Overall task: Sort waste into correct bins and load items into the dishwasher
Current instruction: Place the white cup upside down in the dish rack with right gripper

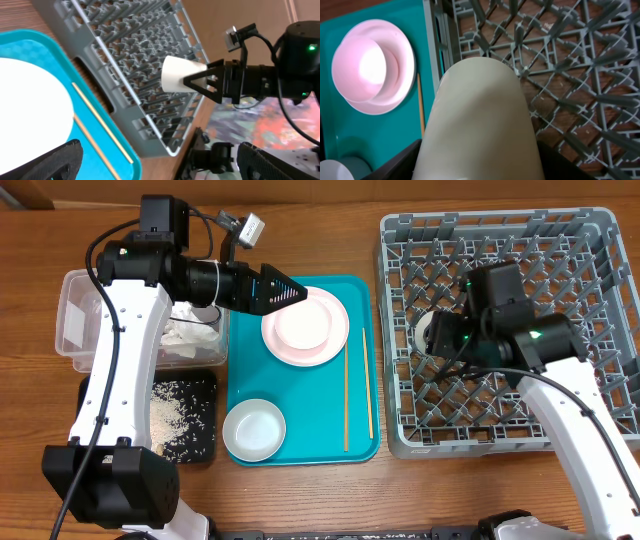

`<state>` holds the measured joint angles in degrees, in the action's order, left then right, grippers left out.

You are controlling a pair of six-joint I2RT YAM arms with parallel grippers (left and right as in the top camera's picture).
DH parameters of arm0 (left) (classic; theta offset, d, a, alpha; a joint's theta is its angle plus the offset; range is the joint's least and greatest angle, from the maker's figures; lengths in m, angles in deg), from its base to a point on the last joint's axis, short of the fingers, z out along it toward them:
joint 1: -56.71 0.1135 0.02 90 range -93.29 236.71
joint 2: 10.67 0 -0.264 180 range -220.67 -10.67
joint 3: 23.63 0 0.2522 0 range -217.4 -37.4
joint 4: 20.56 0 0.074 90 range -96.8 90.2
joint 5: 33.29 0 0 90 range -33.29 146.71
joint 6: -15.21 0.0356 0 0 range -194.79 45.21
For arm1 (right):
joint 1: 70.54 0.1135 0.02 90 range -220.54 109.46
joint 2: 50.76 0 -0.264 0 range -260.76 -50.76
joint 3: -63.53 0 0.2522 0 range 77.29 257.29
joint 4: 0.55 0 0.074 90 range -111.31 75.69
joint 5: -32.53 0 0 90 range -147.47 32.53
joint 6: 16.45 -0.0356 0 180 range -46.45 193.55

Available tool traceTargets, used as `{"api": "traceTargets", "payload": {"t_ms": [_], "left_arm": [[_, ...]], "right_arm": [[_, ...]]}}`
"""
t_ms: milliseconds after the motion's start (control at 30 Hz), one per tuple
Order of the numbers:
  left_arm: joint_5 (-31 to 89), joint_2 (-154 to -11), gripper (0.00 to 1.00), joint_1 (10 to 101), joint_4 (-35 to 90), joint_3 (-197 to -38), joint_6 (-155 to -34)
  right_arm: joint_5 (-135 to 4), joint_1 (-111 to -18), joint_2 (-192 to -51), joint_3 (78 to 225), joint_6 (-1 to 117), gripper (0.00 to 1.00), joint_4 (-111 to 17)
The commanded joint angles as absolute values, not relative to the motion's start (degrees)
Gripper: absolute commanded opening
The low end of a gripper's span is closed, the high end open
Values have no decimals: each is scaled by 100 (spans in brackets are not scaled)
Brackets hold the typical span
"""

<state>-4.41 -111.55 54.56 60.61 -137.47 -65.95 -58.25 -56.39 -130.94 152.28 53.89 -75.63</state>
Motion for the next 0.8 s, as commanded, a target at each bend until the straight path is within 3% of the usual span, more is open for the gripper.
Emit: {"api": "traceTargets", "payload": {"t_ms": [0,300,767], "left_arm": [[177,-11105,100,5415,6042,-13762,-6733],[929,-11105,100,5406,6044,-13762,-6733],[975,-11105,100,5406,6079,-13762,-6735]], "right_arm": [[-5763,-5473,-13282,15267,5411,40,-7648],[-5753,-5443,-13651,15186,5409,41,-7932],[-5746,-5443,-13667,14913,5411,41,-7655]]}}
